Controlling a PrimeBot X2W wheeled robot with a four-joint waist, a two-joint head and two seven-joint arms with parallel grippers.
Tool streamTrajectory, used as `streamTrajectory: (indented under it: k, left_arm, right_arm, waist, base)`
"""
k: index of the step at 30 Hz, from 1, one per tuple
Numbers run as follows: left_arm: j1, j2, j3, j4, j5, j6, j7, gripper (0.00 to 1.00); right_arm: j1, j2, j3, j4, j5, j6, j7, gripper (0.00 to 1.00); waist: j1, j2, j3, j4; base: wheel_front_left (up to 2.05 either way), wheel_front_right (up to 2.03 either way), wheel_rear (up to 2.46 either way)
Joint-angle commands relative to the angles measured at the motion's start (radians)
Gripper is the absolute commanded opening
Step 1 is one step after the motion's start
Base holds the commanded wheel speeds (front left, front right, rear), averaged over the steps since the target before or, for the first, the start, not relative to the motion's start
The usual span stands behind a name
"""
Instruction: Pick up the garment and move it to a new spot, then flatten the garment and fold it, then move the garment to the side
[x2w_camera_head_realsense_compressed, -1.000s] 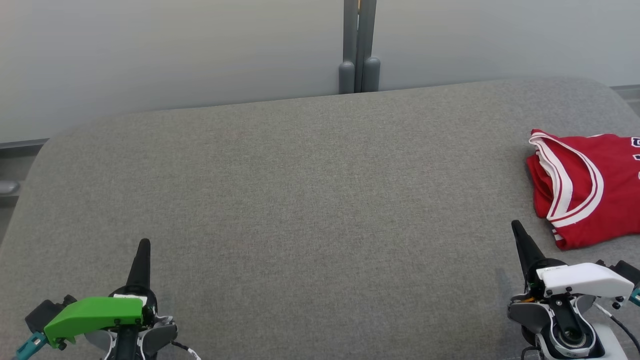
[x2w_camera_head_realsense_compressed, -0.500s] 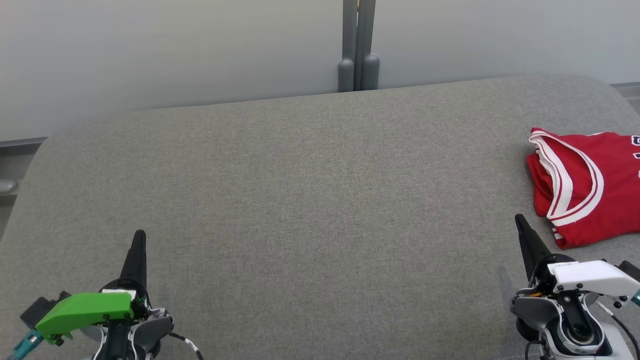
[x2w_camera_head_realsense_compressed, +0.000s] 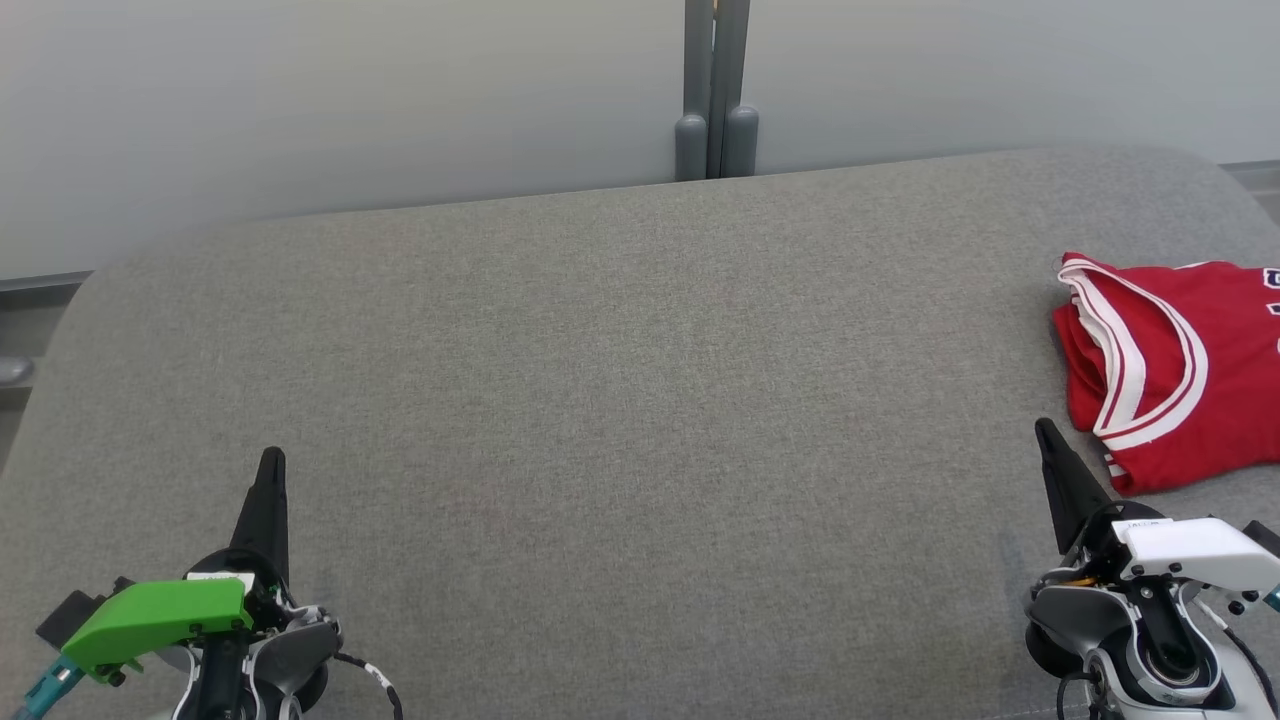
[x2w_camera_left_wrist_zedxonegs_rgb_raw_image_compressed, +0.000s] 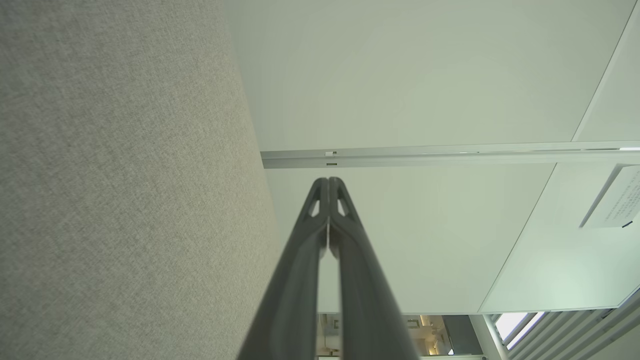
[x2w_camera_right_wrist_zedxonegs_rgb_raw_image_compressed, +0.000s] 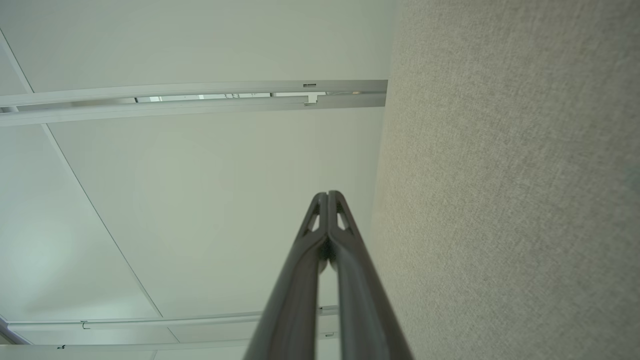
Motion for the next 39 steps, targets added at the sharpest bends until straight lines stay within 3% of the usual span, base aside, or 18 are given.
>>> streamTrajectory:
  k: [1,39]
  left_arm:
    - [-0.014,0.007,0.004,-0.003,-0.001,-0.007,0.004,0.00]
    - [-0.014,0.007,0.004,-0.003,-0.001,-0.006,0.004,0.00]
  right_arm:
    - [-0.003,-0.004,-0.002,-0.005,0.006,0.000,0.001,0.00]
    - [-0.003,-0.005,-0.001,-0.005,0.006,0.000,0.001,0.00]
  waist:
    - [0.0000,-0.0001,0.000,0.000]
    - [0.0000,-0.0001,0.000,0.000]
  base:
    - [0.00,0.00,0.00]
    - [0.00,0.00,0.00]
